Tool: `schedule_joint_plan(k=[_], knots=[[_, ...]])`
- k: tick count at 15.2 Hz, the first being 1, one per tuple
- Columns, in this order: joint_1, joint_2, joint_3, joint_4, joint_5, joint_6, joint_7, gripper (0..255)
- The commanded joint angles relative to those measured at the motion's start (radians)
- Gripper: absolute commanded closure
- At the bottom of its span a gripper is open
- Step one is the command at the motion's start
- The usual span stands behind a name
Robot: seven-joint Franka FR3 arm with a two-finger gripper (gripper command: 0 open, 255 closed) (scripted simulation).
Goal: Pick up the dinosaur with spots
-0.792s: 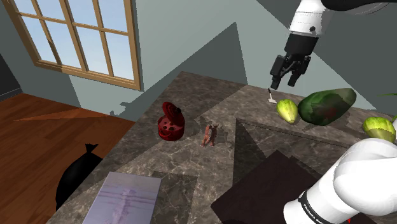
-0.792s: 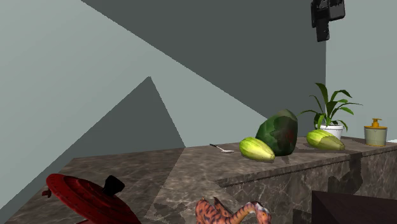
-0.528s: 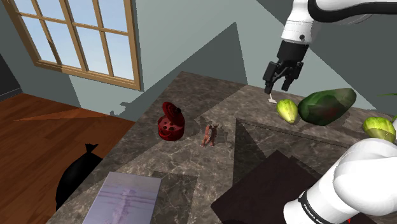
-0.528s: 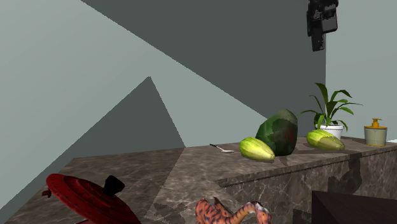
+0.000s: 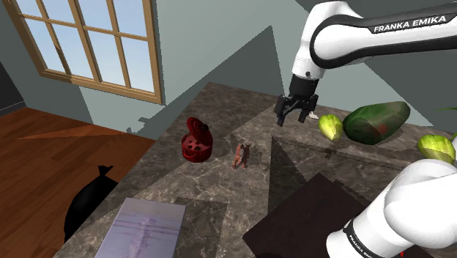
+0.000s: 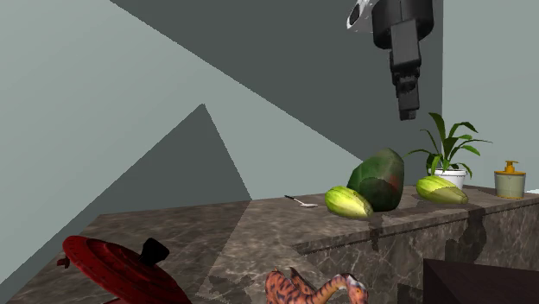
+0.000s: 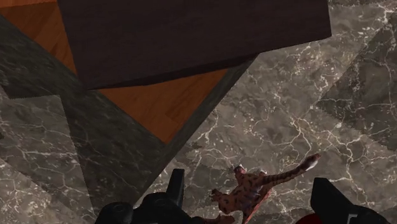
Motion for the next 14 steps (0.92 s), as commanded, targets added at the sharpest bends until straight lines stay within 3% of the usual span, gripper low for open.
schedule_joint_plan(k=[1,7,14], knots=[[0.004,0.06,0.019,-0.014,0.01,0.078,0.036,0],[0.007,0.263,0.06,-0.02,0.02,0.29,0.126,0],[0.008,0.54,0.092,0.046,-0.003,0.504,0.24,0]])
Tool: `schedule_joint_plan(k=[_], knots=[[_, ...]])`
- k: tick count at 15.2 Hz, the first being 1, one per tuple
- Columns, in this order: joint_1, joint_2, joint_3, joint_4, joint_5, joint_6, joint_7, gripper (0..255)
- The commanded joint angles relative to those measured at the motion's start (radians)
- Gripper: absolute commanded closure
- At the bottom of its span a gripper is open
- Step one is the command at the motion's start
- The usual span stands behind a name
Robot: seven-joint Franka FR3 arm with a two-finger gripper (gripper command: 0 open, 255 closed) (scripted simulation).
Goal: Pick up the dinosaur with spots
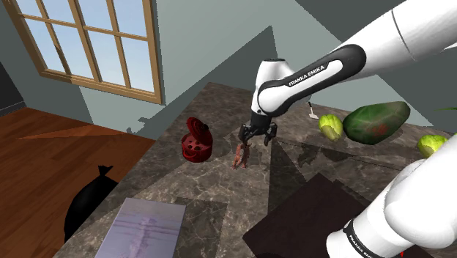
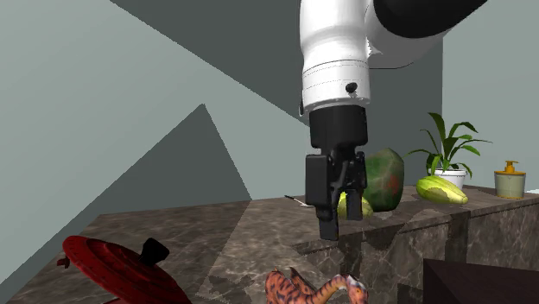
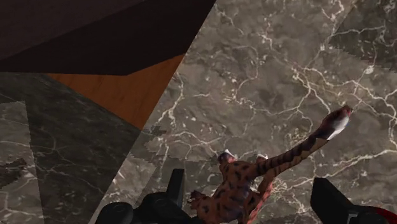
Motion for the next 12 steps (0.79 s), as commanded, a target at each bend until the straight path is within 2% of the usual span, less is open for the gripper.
schedule_joint_plan(k=[1,5,12], knots=[[0.0,0.091,0.005,0.037,-0.013,0.057,0.036,0],[0.009,0.242,0.004,0.104,-0.041,0.14,0.101,0],[0.013,0.329,-0.002,0.101,-0.054,0.229,0.109,0]])
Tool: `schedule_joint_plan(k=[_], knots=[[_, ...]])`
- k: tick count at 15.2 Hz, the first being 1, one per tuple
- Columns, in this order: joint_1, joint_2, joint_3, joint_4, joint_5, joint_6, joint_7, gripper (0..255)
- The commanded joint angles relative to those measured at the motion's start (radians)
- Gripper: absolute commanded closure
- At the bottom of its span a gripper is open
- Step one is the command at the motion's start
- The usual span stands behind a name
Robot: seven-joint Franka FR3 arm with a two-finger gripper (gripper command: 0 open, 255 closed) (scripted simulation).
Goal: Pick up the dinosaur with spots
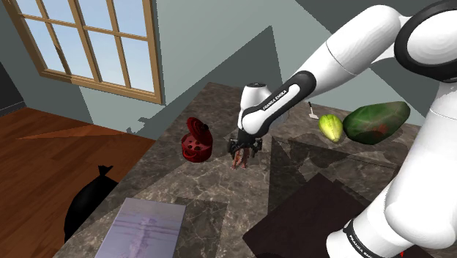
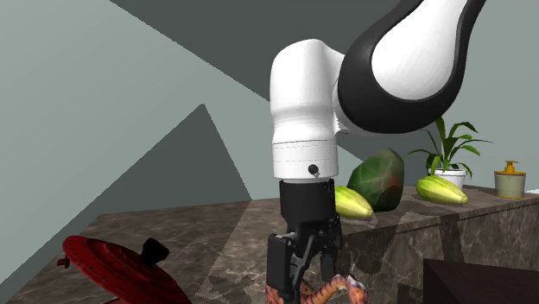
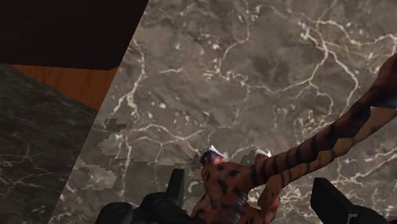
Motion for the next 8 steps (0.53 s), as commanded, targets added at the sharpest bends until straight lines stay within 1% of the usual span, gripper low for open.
schedule_joint_plan(k=[1,2,3,8], knots=[[0.0,0.019,-0.002,0.0,-0.003,0.02,0.0,0],[0.0,0.019,-0.002,0.0,-0.003,0.02,0.0,0],[0.0,0.021,-0.002,0.001,-0.003,0.02,0.0,255],[-0.001,0.02,-0.002,0.0,-0.003,0.02,-0.001,255]])
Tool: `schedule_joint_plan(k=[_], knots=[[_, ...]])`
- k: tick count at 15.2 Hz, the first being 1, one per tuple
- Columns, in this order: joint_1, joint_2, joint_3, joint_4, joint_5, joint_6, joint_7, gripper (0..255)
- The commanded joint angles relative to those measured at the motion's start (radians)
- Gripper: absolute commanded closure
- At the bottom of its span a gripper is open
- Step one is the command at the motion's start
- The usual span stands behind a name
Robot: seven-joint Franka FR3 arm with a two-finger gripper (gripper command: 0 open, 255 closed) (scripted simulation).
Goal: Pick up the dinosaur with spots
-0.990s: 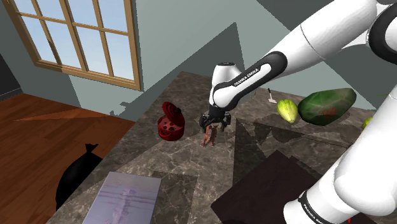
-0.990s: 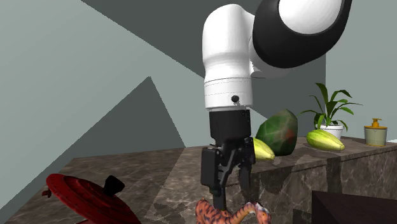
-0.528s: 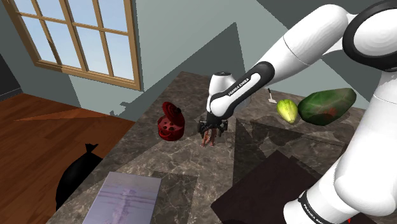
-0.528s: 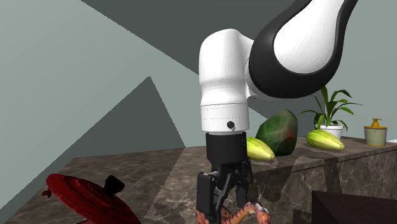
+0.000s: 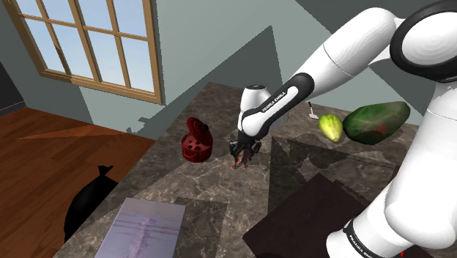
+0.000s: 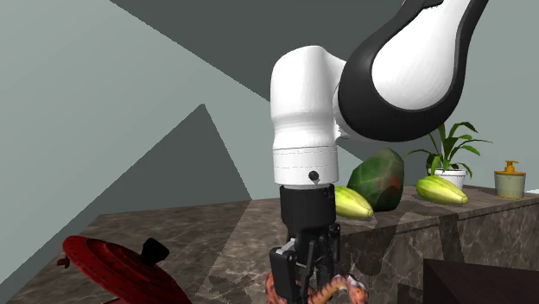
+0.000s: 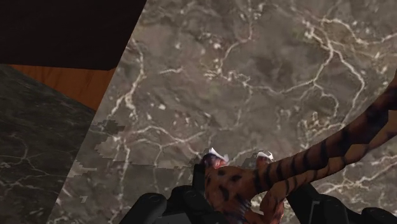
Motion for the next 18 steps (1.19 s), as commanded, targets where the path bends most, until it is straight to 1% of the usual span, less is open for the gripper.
schedule_joint_plan(k=[1,4,18], knots=[[0.0,0.003,-0.001,0.002,0.0,0.003,0.0,255],[0.0,0.002,0.0,0.001,0.0,0.003,0.001,255],[-0.006,-0.165,0.008,0.016,0.024,-0.179,-0.015,255]])
